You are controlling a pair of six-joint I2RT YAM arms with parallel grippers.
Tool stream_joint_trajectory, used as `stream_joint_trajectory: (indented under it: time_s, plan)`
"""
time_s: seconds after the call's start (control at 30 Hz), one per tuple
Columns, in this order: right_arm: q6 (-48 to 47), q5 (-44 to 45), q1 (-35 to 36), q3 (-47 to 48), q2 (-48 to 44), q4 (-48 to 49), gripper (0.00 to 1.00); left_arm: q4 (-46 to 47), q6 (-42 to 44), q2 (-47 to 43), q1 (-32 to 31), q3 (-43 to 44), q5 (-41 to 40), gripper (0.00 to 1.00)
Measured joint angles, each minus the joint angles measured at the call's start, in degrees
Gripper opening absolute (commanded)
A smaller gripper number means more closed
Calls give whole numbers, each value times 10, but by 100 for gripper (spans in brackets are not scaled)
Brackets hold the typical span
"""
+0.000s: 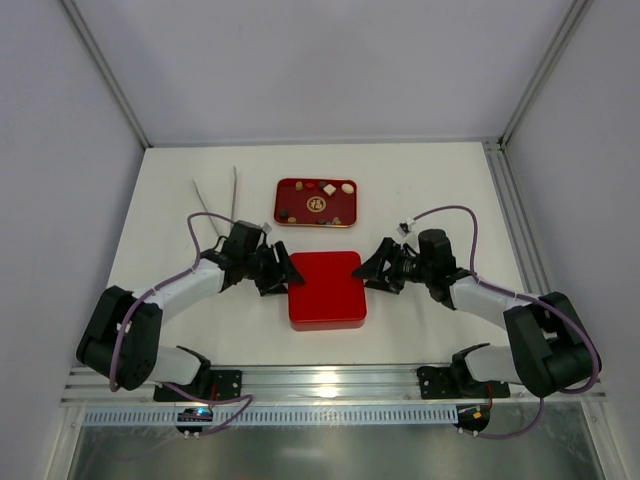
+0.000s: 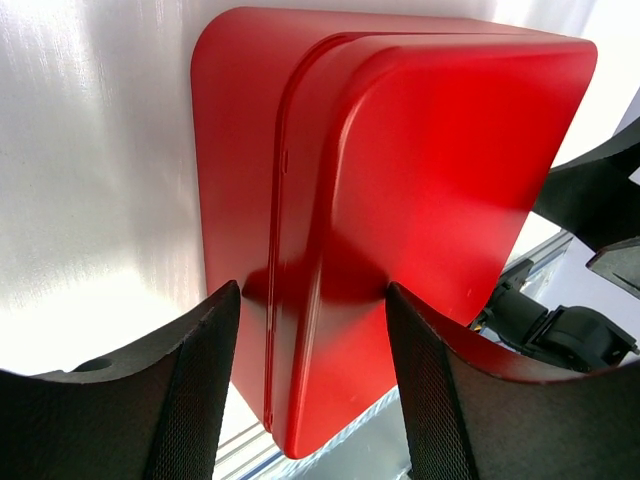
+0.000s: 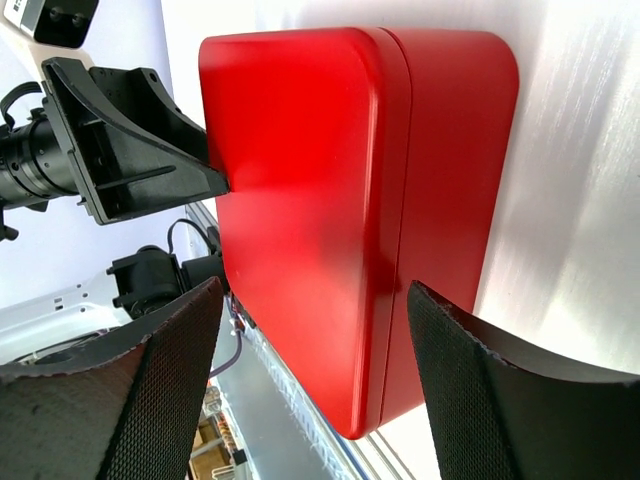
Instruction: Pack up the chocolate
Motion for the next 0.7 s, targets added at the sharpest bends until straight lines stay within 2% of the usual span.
stream_joint_trajectory:
  time_s: [0.3, 0.53, 0.7]
  plan:
    - [-31, 15, 2, 6, -6, -51, 75, -25, 0, 4, -1, 13, -12, 52]
    - [-75, 64, 30, 42, -7, -118, 75, -29, -7, 15, -2, 21, -16, 48]
    - [-101, 101, 53, 65, 4, -151, 75, -14, -18, 27, -2, 23, -11, 40]
